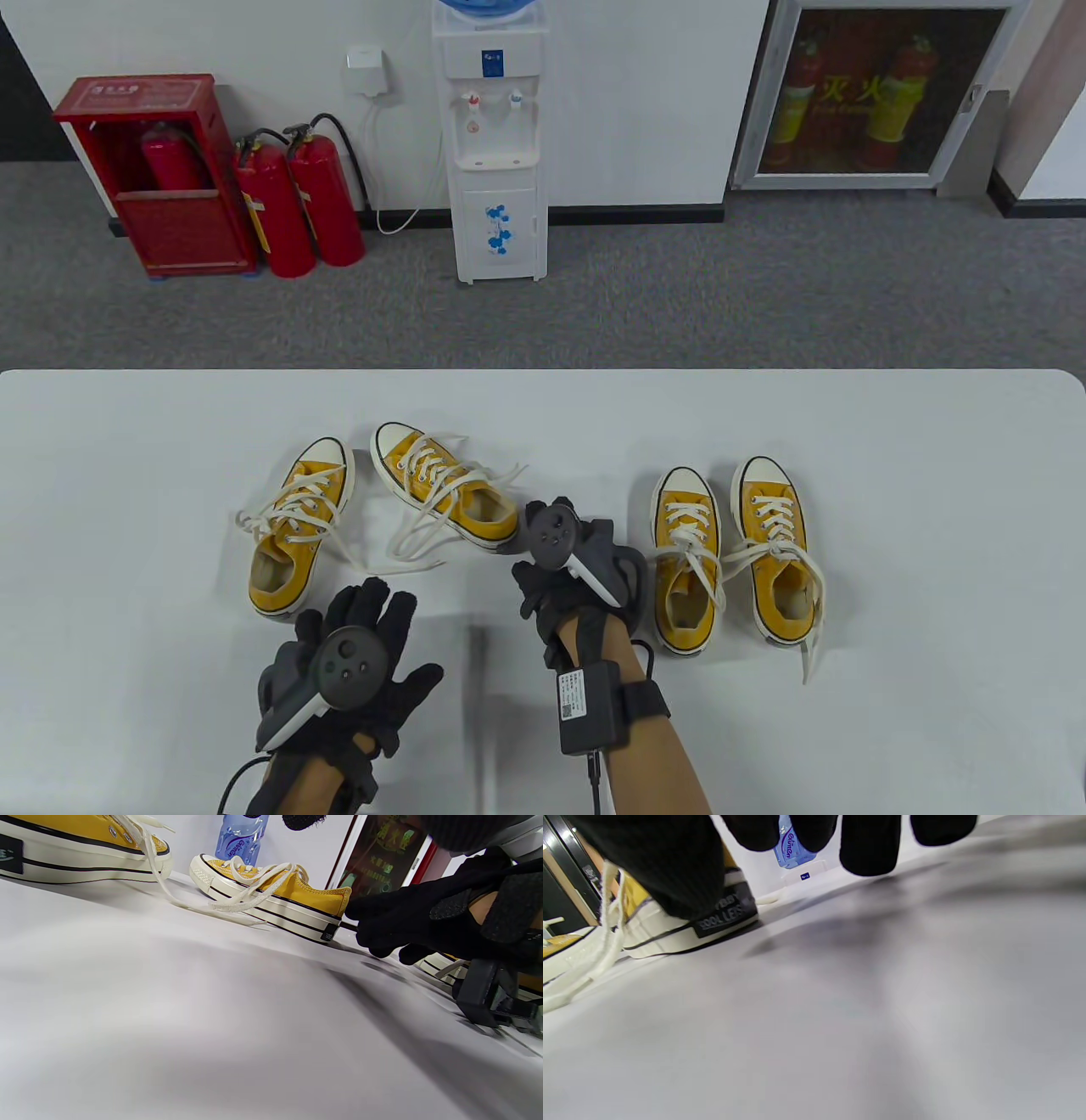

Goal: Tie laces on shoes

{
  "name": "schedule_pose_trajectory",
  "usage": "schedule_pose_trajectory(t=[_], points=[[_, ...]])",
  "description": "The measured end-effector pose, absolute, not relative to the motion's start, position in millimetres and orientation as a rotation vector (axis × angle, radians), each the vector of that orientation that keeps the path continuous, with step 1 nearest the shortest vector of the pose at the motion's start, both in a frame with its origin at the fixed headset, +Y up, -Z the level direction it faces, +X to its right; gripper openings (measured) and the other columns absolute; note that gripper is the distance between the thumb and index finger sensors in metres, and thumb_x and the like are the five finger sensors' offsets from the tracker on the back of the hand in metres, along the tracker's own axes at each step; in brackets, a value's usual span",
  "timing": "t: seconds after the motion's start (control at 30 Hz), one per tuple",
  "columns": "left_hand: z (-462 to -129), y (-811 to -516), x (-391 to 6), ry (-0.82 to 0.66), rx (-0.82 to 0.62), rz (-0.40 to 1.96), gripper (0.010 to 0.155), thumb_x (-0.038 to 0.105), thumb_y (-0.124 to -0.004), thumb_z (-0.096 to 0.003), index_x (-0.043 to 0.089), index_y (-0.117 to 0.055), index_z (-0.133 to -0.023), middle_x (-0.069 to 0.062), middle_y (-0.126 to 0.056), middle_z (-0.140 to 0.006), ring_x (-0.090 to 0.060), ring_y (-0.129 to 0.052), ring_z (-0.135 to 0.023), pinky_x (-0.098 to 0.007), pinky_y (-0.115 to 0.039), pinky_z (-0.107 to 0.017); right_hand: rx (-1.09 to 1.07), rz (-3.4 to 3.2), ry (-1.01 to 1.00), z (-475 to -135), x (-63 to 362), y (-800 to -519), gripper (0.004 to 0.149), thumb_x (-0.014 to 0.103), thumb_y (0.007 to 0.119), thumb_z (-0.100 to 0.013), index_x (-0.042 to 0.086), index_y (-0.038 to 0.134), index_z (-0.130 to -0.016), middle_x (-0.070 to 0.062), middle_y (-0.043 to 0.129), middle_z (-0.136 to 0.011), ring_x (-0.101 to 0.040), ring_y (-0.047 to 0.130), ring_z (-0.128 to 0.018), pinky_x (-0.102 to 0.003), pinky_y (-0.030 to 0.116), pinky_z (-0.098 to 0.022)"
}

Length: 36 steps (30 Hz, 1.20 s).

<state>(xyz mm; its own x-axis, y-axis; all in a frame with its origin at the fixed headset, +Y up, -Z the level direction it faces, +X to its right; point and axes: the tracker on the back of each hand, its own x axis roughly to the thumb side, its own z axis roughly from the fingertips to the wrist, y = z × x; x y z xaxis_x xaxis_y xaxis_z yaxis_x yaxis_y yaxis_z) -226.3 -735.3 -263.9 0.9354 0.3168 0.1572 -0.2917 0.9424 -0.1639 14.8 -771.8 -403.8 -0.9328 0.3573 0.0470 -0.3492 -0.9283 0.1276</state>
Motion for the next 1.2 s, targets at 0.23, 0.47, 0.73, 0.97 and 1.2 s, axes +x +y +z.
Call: schedule_pose_trajectory(t=[0.23,0.47,0.73,0.97,1.2], points=[[-264.2,-735.9,-226.1,-0.182,-0.143,0.309,0.089,0.071,-0.065,-0.0446,0.03,-0.032,-0.116,-0.01,-0.016,-0.125,-0.048,-0.02,-0.117,-0.079,-0.012,-0.072,0.147,2.735,0.085,-405.9,1.8,-766.9,0.089,0.048,0.083,-0.044,0.026,0.027,-0.11,-0.006,0.031,-0.116,-0.041,0.062,-0.102,-0.064,0.051,-0.071],[-264.6,-736.2,-226.6,-0.181,-0.142,0.312,0.089,0.071,-0.065,-0.0449,0.03,-0.032,-0.116,-0.01,-0.016,-0.125,-0.048,-0.019,-0.117,-0.079,-0.012,-0.072,0.202,2.701,0.04,-408.8,-9.2,-761.0,0.08,0.045,0.084,-0.045,0.034,0.037,-0.109,-0.006,0.038,-0.116,-0.04,0.067,-0.1,-0.063,0.054,-0.069],[-264.9,-736.7,-227.1,-0.181,-0.147,0.316,0.088,0.071,-0.065,-0.045,0.029,-0.033,-0.116,-0.01,-0.017,-0.125,-0.048,-0.019,-0.117,-0.079,-0.012,-0.072,0.146,2.727,0.087,-417.2,-19.6,-760.3,0.064,0.038,0.088,-0.044,0.027,0.062,-0.102,-0.006,0.04,-0.113,-0.032,0.08,-0.087,-0.057,0.062,-0.066],[-265.1,-736.6,-227.9,-0.181,-0.142,0.321,0.088,0.071,-0.065,-0.0448,0.029,-0.033,-0.116,-0.01,-0.017,-0.125,-0.048,-0.02,-0.117,-0.079,-0.012,-0.071,0.111,2.747,0.031,-423.9,-24.2,-760.5,0.051,0.032,0.091,-0.041,0.022,0.073,-0.088,-0.008,0.048,-0.107,-0.023,0.09,-0.069,-0.049,0.071,-0.062],[-265.4,-737.2,-228.1,-0.181,-0.144,0.324,0.088,0.071,-0.065,-0.0449,0.03,-0.033,-0.116,-0.01,-0.017,-0.125,-0.048,-0.02,-0.117,-0.079,-0.012,-0.071,0.197,2.721,-0.088,-418.9,-24.5,-756.6,0.049,0.031,0.095,-0.038,0.018,0.079,-0.082,-0.011,0.057,-0.101,-0.022,0.095,-0.063,-0.048,0.077,-0.06]])
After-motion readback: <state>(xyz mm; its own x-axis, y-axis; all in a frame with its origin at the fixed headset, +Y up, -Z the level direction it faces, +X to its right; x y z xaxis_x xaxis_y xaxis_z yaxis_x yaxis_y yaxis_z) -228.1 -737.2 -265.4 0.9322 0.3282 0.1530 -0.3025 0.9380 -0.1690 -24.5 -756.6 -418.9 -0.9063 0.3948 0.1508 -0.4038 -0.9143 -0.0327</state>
